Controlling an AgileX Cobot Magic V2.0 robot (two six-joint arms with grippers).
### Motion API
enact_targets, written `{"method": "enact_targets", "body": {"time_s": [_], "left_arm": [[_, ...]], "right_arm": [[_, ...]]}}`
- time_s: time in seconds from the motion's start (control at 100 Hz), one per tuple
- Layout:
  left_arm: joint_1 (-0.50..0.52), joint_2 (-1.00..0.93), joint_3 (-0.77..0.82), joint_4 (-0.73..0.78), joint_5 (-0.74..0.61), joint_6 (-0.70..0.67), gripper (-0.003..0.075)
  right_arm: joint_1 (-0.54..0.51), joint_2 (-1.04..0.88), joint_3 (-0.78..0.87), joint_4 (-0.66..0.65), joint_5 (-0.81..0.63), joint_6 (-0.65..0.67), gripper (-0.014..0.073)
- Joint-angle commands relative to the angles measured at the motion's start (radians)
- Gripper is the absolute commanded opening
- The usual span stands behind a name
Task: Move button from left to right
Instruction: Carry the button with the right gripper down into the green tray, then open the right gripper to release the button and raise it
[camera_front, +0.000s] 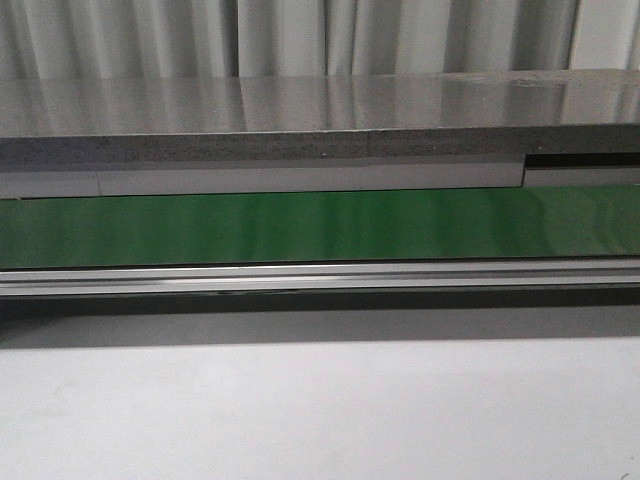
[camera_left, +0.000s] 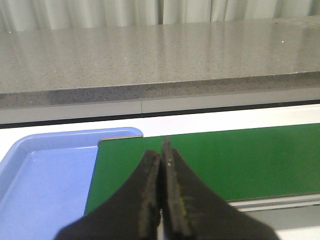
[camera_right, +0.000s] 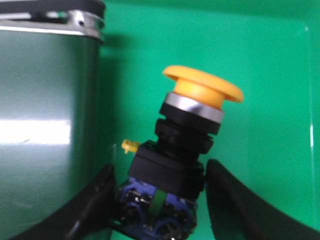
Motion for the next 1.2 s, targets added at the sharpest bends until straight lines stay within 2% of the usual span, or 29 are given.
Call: {"method": "enact_targets", "body": {"time_s": [0.0, 0.62, 0.88, 1.19], "left_arm": [[-0.007, 0.008, -0.026, -0.014, -0.069, -0.003, -0.002], [-0.007, 0.008, -0.026, -0.014, -0.069, -0.003, -0.002], [-0.007, 0.008, -0.026, -0.014, -0.069, -0.003, -0.002], [-0.007, 0.008, -0.026, -0.014, -0.069, -0.003, -0.002]], "right_arm": [[-0.008, -0.015, -0.025, 0.014, -0.06, -0.016, 0.0206], [-0.008, 0.07, -0.025, 0.03, -0.09, -0.016, 0.021], [-0.008, 0.071, -0.025, 0.037, -0.108, -0.016, 0.0384], [-0.008, 0.071, -0.025, 0.037, -0.113, -0.016, 0.0406]]}}
